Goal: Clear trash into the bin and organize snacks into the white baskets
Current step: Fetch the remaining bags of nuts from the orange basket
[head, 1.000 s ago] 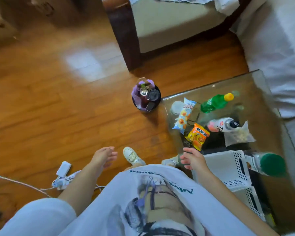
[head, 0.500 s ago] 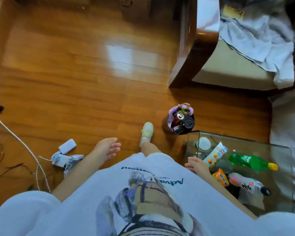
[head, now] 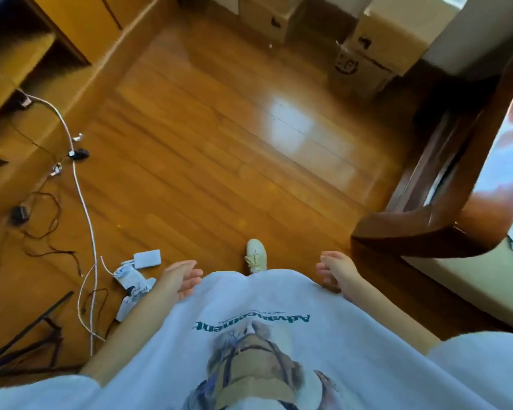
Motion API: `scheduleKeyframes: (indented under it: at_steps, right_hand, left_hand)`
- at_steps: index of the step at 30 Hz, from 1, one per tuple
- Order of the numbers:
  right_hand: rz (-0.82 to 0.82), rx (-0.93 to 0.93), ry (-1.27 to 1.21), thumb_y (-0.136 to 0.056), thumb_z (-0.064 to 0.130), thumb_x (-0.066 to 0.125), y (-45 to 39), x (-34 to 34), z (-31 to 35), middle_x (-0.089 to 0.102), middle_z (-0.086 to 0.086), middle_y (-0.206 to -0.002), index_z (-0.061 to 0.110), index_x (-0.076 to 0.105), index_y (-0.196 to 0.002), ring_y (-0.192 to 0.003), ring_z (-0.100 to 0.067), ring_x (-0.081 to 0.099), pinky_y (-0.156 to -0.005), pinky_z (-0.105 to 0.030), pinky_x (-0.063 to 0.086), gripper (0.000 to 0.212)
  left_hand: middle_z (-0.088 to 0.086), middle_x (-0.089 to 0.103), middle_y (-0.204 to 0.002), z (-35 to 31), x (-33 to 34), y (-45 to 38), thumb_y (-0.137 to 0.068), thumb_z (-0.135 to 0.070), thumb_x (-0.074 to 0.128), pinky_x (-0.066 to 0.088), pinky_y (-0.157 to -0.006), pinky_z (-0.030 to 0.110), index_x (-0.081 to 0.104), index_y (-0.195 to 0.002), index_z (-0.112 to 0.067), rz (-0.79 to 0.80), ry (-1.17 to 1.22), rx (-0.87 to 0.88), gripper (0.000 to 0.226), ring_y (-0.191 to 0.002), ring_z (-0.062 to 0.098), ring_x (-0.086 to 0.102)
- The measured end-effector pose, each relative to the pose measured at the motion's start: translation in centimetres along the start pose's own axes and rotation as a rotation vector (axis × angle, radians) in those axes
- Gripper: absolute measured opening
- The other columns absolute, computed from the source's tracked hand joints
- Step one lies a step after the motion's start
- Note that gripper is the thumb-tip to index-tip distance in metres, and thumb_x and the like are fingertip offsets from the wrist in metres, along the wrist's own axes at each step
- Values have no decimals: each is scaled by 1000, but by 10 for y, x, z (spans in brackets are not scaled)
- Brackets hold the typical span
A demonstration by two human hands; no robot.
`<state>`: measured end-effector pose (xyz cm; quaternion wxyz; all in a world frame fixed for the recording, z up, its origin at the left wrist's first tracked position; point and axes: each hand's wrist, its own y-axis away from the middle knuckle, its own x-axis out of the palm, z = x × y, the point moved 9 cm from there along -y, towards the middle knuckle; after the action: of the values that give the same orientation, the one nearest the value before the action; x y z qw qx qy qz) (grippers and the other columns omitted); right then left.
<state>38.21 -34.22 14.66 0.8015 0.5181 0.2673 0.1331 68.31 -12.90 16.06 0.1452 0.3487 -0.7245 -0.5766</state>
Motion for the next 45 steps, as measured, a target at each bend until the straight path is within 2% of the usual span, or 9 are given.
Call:
scheduleKeyframes:
  at_steps: [3, 10, 16, 19, 24, 29, 38, 42, 45]
  right_hand:
    - [62, -111, 137, -94, 10, 49, -24, 28, 94, 56, -8, -77, 9, 53, -110, -58, -15, 51, -47, -21, 40, 16]
    - [218, -302, 409, -93, 16, 50, -40, 105, 240, 59, 1, -75, 14, 55, -106, -64, -12, 56, -59, -25, 44, 14]
    - [295, -276, 468, -92, 13, 48, -53, 158, 315, 59, 1, -73, 20, 54, -103, -63, -13, 56, -61, -24, 41, 14]
    - [243, -228, 408, -93, 12, 47, -66, 163, 350, 58, -1, -73, 19, 54, -101, -64, -15, 56, -62, -25, 41, 12]
    - [134, -122, 263, -93, 12, 47, -86, 161, 396, 56, -3, -71, 18, 55, -94, -61, -17, 53, -59, -24, 39, 9]
    - [66, -57, 213, -94, 11, 49, -101, 162, 434, 55, -6, -71, 14, 53, -97, -60, -19, 52, -56, -26, 36, 6]
    - [-5, 20, 254, -93, 7, 49, -139, 186, 522, 56, -7, -70, 6, 55, -112, -60, -19, 54, -56, -28, 43, 21]
    - [7, -46, 342, -91, 3, 50, -158, 223, 605, 54, -8, -66, -6, 56, -117, -50, -16, 51, -37, -15, 40, 27]
    - [41, -119, 403, -90, 0, 51, -163, 264, 680, 61, -19, -80, -10, 54, -119, -58, -20, 65, -50, -22, 48, 31]
  left_hand:
    - [13, 60, -117, -21, -22, -13, -97, -22, 45, 44, -78, 32, 50, -128, -9, -60, 167, -19, 34, -84, 18, 58]
    - [10, 53, -136, -23, -69, -27, -96, -27, 46, 37, -101, 35, 50, -127, -12, -154, 446, -205, 34, -127, 24, 48]
    - [10, 51, -139, -67, -91, -68, -96, -22, 45, 45, -74, 28, 54, -116, -11, -160, 586, -256, 25, -113, 23, 56]
    - [13, 54, -134, -118, -100, -93, -96, -19, 44, 44, -69, 27, 56, -96, -11, -157, 594, -237, 15, -91, 20, 58]
    - [9, 62, -115, -235, -103, -118, -98, -23, 38, 41, -70, 26, 43, -135, -10, -105, 562, -171, 39, -90, 19, 59]
    - [0, 60, -82, -371, -94, -130, -97, -21, 45, 40, -64, 24, 51, -128, -9, -77, 340, -39, 34, -72, 11, 55]
    - [-1, 63, -86, -533, -66, -165, -97, -21, 45, 43, -66, 22, 57, -118, -12, 80, 148, 114, 26, -74, 10, 57]
    - [-1, 62, -83, -578, -91, -191, -96, -20, 47, 42, -63, 23, 56, -119, -11, 9, 199, 62, 27, -72, 10, 57]
    - [3, 64, -89, -605, -122, -204, -96, -19, 47, 43, -61, 23, 56, -121, -11, -79, 275, 2, 28, -73, 11, 58]
